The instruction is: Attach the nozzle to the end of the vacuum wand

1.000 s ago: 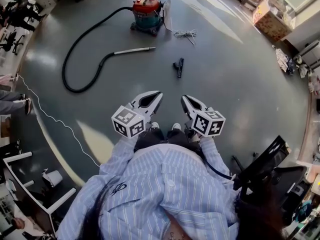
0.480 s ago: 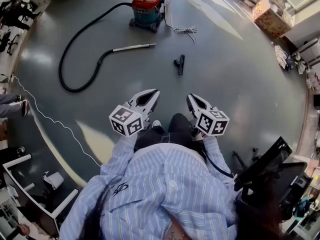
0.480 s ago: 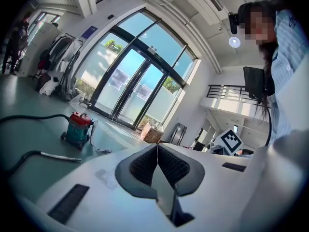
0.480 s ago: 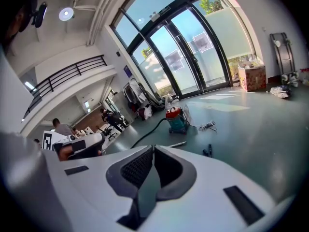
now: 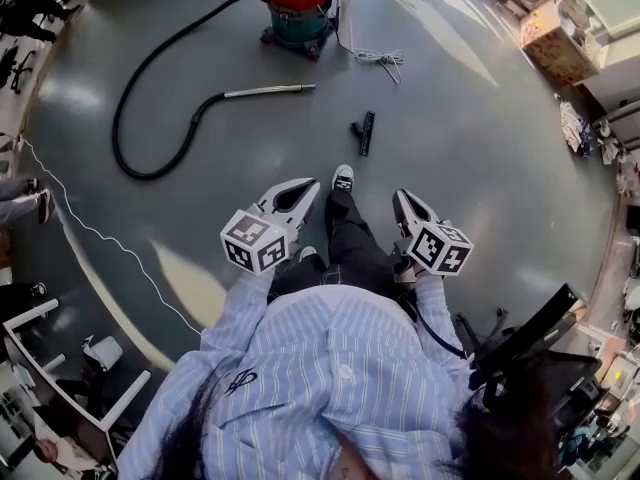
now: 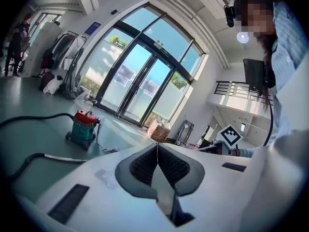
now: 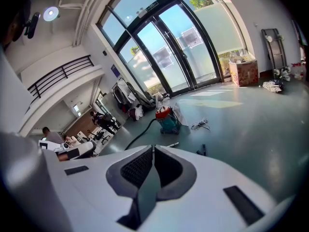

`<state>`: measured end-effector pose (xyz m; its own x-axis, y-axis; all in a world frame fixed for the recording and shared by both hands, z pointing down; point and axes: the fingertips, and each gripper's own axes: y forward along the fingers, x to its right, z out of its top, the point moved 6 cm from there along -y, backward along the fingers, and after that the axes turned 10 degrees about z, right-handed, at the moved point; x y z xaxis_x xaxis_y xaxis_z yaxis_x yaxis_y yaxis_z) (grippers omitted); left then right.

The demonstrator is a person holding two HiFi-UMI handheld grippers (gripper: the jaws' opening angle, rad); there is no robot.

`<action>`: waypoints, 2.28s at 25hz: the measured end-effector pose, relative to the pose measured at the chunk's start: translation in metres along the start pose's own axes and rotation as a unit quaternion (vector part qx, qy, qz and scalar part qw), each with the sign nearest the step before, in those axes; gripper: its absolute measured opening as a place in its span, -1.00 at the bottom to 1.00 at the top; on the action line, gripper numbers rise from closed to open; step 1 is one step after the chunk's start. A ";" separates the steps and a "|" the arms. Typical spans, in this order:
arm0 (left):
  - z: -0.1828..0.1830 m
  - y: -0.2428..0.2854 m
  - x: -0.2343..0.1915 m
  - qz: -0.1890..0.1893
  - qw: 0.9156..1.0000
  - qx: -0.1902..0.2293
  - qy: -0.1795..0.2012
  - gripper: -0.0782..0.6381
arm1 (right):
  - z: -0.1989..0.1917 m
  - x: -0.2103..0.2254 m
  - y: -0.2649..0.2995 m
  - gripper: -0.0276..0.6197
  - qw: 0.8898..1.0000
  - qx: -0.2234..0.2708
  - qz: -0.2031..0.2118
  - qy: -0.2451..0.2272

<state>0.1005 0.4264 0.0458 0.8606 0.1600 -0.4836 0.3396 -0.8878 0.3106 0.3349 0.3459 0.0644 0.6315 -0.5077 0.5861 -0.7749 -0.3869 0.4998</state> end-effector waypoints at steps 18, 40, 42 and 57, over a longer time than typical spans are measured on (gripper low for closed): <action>0.134 0.215 -0.080 0.023 0.997 -0.069 0.037 -0.77 | 0.184 0.106 0.176 -0.87 0.995 -0.079 0.057 0.007; 0.155 0.344 -0.308 -0.233 0.905 -0.291 0.206 -0.49 | 0.150 0.082 0.358 -0.86 0.995 -0.045 -0.038 0.077; 0.141 0.358 -0.325 -0.250 0.891 -0.313 0.213 -0.46 | 0.133 0.088 0.375 -0.86 0.994 -0.057 -0.040 0.083; -0.128 0.504 -0.531 -0.101 0.880 -0.353 0.301 -0.25 | -0.084 0.360 0.511 -0.21 0.982 -0.153 -0.076 0.083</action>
<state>-0.1366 -0.0509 0.5643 0.7284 0.6724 -0.1317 0.4766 -0.3592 0.8024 0.1683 0.0302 0.5840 0.7548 -0.3205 0.5724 -0.6426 -0.1859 0.7433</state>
